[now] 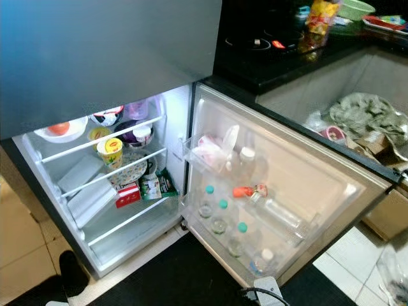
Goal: Restocking fridge
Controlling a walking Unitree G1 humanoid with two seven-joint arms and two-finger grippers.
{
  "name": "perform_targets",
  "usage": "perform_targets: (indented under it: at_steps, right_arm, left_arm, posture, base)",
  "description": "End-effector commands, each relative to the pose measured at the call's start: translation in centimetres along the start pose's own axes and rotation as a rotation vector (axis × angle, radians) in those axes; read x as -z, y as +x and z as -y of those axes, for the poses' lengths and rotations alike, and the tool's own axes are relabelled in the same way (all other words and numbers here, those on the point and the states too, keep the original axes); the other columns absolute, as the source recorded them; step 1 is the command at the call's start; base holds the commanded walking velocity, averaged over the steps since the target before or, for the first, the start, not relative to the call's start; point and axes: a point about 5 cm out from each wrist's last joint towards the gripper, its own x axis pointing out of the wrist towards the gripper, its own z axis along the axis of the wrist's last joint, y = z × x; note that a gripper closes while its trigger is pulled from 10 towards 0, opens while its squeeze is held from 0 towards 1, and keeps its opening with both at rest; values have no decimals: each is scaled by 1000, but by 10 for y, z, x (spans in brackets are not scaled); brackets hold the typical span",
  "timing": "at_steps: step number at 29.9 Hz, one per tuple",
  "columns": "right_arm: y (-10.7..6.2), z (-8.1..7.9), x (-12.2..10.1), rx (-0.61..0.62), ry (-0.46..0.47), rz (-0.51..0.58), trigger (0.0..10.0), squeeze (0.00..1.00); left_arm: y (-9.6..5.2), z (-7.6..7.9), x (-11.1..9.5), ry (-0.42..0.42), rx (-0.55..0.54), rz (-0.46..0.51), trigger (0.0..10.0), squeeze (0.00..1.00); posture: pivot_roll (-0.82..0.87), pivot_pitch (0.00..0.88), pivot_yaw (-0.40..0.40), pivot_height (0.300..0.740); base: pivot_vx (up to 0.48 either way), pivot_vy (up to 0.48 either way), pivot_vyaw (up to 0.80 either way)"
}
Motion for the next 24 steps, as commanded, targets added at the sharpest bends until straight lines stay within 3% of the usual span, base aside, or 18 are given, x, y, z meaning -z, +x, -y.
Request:
perform_targets:
  at_steps: [1, 24]
  right_arm:
    - [-1, 3, 0, 12, 19, 6, 10000, 0]
    - [0, 2, 0, 8, 21, 6, 10000, 0]
  left_arm:
    - [0, 0, -2, 11, 5, 4, 10000, 0]
    - [0, 1, -2, 10, 17, 1, 10000, 0]
  posture:
    - [-13, 0, -27, 740]
    - [-11, 0, -29, 740]
  base:
    - [0, -480, 0]
    - [0, -462, 0]
